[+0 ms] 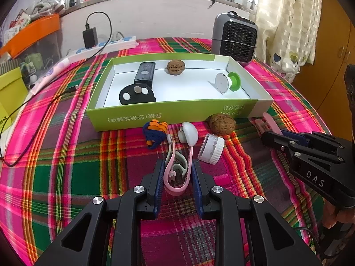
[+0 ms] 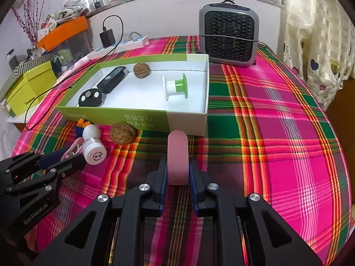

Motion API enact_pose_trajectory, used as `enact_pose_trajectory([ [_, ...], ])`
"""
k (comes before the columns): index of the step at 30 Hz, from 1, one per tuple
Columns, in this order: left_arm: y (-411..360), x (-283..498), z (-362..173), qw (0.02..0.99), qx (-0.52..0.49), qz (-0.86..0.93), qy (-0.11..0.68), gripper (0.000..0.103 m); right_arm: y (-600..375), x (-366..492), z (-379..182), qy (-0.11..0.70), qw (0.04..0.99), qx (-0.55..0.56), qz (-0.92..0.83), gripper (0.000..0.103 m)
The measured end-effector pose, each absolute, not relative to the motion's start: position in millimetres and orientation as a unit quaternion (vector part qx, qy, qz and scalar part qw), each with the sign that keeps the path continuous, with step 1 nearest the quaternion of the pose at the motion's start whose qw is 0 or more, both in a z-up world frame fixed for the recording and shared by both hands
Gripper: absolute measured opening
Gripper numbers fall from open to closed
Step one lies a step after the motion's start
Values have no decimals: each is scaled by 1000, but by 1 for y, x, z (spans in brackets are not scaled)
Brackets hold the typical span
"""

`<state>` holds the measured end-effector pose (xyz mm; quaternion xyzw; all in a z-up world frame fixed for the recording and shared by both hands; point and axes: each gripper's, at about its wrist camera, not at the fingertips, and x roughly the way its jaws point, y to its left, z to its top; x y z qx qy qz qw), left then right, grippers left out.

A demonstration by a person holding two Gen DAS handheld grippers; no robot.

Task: Organize objects
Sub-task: 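Carry the earphones with the left tool while the right tool carries the pink case over the box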

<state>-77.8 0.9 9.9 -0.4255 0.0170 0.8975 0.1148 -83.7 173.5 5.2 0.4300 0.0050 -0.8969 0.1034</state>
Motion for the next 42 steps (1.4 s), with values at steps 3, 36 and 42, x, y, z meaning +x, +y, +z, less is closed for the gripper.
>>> enact_pose_trajectory([
  [3,1,-78,10,115,-426,897,15,22,172,-83,5,7,108,430,-896,19],
  [36,0,-79,11,110,-426,898,5,22,168,-82,5,7,124,433,-893,19],
  [42,0,-77,14,112,-420,900,0,22,165,-81,7,8,133,430,-893,19],
])
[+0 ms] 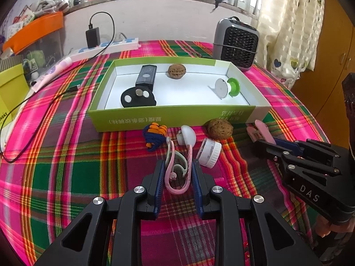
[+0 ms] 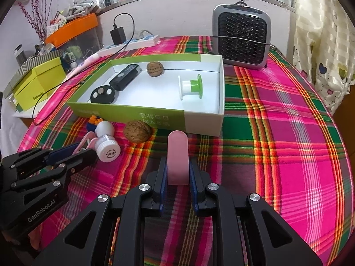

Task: Organize objects
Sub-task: 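Carry the earphones with the left tool while the right tool carries the pink case over the box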

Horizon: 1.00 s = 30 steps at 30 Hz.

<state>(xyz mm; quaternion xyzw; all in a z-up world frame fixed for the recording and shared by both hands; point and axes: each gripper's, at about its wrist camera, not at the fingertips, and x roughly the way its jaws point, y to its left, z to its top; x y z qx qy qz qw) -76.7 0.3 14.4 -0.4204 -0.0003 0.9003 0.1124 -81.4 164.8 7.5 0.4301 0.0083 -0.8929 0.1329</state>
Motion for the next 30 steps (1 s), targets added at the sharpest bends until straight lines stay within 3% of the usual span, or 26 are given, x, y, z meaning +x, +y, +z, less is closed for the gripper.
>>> enact_pose_trajectory([
  [30,-8,-72,42,125,-391,912,-23,22,154,-75,34,13,160,403,-901,19],
])
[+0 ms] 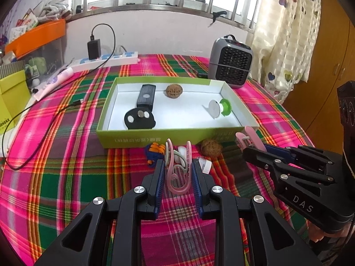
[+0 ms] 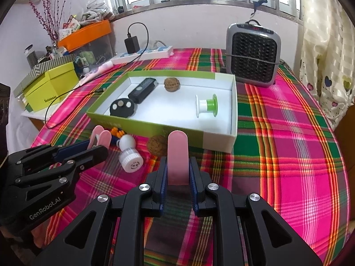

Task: Organize objects
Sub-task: 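Carry the earphones with the left tool while the right tool carries the pink case over the box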

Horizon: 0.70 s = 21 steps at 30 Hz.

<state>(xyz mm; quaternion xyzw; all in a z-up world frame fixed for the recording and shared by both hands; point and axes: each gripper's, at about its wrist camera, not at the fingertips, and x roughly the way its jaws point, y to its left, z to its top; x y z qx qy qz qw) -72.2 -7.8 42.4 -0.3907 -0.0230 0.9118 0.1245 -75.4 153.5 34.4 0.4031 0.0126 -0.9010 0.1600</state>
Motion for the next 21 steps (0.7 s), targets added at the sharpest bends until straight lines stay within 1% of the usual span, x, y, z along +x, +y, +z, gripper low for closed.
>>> enact_pose_trajectory([
  [21,-25,-115,57,105,-385,916,-36,22,142,-125,49,26,171,398,-901,19],
])
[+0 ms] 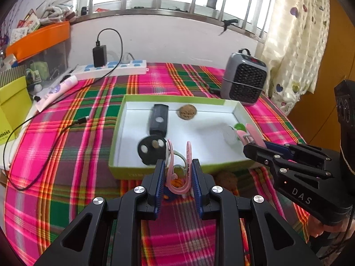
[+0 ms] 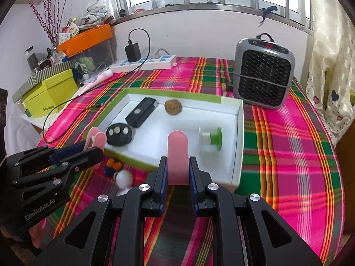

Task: Organize objects
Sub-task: 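Carry the earphones with the left tool while the right tool carries the pink case over the box, then lower the pink case into the box and open the right tool while the left tool lowers the earphones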

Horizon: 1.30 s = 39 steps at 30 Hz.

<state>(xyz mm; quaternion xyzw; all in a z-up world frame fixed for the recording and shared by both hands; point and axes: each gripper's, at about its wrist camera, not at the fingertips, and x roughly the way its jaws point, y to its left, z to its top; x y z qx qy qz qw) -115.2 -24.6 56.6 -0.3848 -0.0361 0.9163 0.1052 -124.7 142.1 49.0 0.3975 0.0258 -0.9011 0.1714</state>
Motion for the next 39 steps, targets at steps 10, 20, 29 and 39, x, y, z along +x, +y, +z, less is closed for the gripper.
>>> enact_pose_trajectory([
  [10,-33,-142,50,91,-395,913,-34,22,125,-155,41,37,184,412,-892,19],
  [20,-41,-172,51,87,-403,910,-34,22,116,-177,33,42,187,424,-885,19],
  [29,-44,-180,45,88,-411,906,-43,22,113,-185,26,45,187,432,-881,19],
  [39,-45,-181,43,89,-414,904,-46,22,105,-197,19,52,191,441,-876,19],
])
